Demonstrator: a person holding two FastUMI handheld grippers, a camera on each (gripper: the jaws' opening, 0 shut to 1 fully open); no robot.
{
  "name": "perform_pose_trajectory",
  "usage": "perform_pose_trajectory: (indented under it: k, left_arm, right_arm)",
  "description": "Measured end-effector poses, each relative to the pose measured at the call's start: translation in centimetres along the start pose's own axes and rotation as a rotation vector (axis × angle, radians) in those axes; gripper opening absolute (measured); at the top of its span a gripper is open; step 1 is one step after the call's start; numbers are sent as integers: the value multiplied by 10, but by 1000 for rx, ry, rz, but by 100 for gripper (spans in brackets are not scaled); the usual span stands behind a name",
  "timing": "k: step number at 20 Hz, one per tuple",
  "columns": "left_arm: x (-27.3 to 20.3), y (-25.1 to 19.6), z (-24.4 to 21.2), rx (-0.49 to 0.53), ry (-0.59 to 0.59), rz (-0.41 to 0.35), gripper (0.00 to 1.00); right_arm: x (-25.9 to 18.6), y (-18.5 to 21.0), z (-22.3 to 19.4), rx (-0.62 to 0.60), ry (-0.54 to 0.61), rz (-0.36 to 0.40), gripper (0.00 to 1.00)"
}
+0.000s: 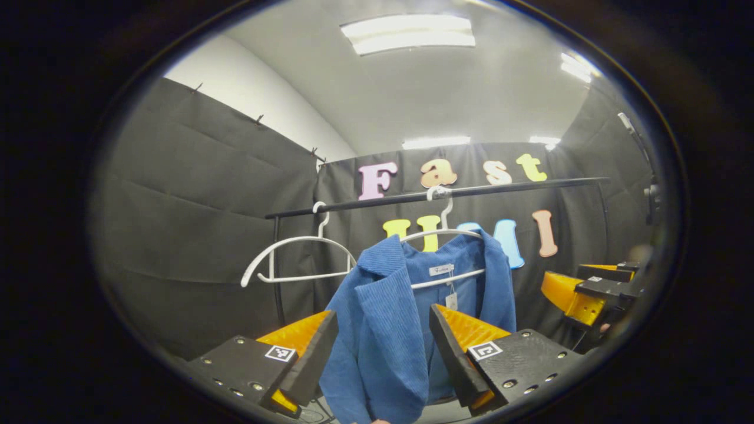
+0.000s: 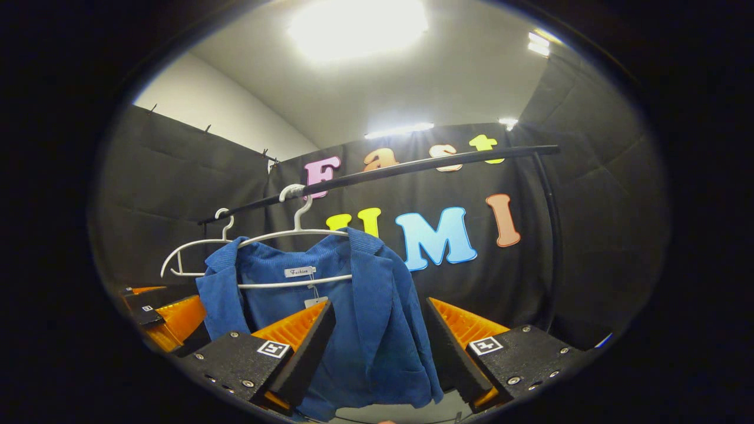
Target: Grasp the clothes on the hanger with both hands and then place them into the laundry hamper below.
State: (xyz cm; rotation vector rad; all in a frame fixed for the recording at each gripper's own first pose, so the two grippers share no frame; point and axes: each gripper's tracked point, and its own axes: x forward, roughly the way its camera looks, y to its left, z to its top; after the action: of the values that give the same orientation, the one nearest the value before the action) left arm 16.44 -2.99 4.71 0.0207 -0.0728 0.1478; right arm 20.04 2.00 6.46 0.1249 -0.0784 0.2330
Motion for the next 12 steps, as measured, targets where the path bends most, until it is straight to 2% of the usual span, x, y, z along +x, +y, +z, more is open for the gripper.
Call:
perform_pose_trajectory:
  k: [6,7,8,9,10,11,12]
  left_arm:
    - [34,-6,-4,9,-5,42,96]
    - [39,-5,-7,12,-4,52,90]
    - [44,-5,-8,14,-2,60,90]
    - [49,-4,-11,17,1,67,96]
    - [53,-5,-14,20,3,75,96]
    - [58,-5,-17,20,6,81,90]
    - [61,-5,-19,16,10,86,90]
  right_arm:
    - [48,-3,-4,58,3,61,94]
    - [57,-5,-5,72,4,67,94]
    - [65,-7,-7,87,7,73,94]
    - [73,-7,-8,100,8,78,95]
    - [82,-8,-9,112,6,86,95]
    - [88,-9,-10,120,3,92,95]
    - [96,-10,-10,124,1,97,95]
